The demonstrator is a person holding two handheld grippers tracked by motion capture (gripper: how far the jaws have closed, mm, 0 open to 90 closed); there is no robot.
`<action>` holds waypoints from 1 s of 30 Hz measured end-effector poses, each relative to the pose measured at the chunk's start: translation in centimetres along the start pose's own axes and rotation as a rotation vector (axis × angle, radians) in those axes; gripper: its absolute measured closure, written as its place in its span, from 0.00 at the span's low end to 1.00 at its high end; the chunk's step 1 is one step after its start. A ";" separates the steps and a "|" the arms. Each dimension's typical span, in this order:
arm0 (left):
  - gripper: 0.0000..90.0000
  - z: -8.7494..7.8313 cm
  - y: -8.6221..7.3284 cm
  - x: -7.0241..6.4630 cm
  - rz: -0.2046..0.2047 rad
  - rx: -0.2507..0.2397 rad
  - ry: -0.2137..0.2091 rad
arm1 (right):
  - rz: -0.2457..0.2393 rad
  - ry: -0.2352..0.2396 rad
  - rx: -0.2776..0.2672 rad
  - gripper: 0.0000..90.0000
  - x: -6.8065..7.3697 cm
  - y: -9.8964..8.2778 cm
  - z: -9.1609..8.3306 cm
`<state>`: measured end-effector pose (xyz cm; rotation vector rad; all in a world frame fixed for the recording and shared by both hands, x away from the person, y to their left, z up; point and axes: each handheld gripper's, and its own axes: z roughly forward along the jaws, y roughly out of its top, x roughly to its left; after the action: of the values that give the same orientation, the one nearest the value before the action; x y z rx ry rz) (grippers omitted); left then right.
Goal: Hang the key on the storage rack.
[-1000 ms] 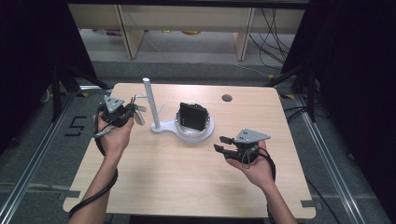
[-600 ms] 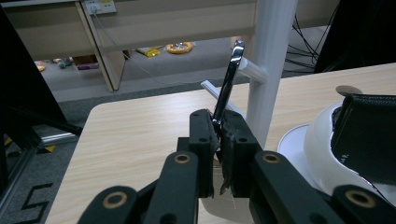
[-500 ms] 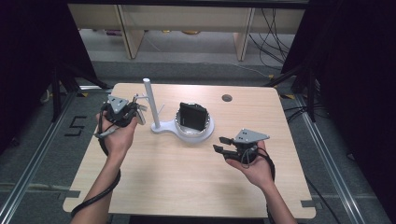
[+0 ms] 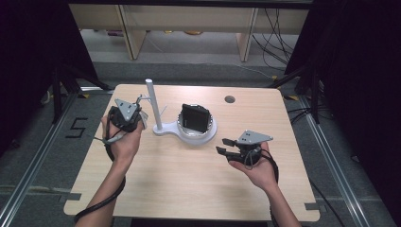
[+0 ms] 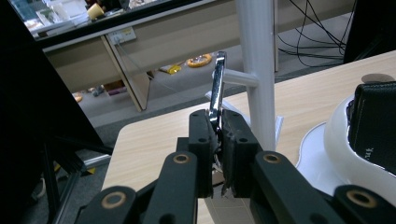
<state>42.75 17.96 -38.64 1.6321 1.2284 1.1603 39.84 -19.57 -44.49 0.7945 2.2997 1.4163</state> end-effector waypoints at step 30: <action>0.80 -0.6 -0.4 -0.8 0.007 -0.045 -0.097 | 0.017 0.011 0.017 0.62 -0.1 -0.2 0.0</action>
<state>41.94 17.29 -38.97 1.6411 1.1284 1.0928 39.84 -19.71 -44.70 0.8156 2.3210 1.4135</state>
